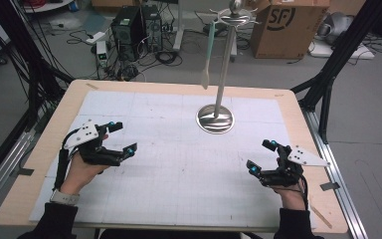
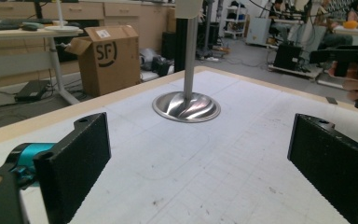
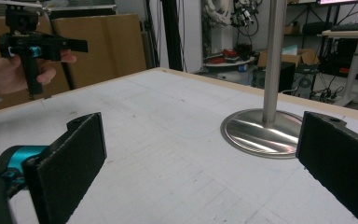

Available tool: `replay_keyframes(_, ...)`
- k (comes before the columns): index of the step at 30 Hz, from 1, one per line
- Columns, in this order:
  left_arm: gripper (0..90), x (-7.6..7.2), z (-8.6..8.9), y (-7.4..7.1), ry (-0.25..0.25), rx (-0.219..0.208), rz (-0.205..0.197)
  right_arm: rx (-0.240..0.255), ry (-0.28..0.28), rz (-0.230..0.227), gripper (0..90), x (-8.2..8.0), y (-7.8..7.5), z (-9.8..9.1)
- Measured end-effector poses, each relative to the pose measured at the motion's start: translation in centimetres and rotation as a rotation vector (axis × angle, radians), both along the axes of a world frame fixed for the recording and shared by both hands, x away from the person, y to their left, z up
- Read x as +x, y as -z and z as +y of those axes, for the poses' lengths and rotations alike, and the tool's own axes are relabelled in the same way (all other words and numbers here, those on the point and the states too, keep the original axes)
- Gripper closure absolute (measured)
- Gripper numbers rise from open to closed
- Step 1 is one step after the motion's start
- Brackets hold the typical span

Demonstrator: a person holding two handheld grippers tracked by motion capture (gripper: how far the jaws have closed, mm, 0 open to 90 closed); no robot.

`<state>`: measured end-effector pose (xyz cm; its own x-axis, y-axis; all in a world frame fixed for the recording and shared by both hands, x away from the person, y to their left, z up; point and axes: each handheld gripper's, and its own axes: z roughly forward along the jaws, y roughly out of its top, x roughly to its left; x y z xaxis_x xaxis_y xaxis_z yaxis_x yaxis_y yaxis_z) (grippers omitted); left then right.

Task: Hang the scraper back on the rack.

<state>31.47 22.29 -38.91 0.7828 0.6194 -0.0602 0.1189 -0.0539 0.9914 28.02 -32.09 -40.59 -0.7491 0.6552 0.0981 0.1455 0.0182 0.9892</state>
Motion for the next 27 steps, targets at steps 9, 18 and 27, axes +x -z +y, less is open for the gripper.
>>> replay_keyframes(9, 6.5, -1.6, 1.8, 1.1, -0.074, -0.004, -0.051, -0.003, -0.002, 0.005, 0.7, 0.1, 0.1, 0.1)
replay_keyframes(18, 6.5, -2.6, 4.1, 2.2, -0.150, -0.078, -0.047, -0.010, -0.001, 0.008, 0.7, 0.2, 0.2, 0.3)
replay_keyframes(27, 6.5, -3.6, 5.2, 2.9, -0.169, -0.076, -0.044, -0.014, 0.000, 0.022, 0.7, 0.4, 0.3, 0.4)
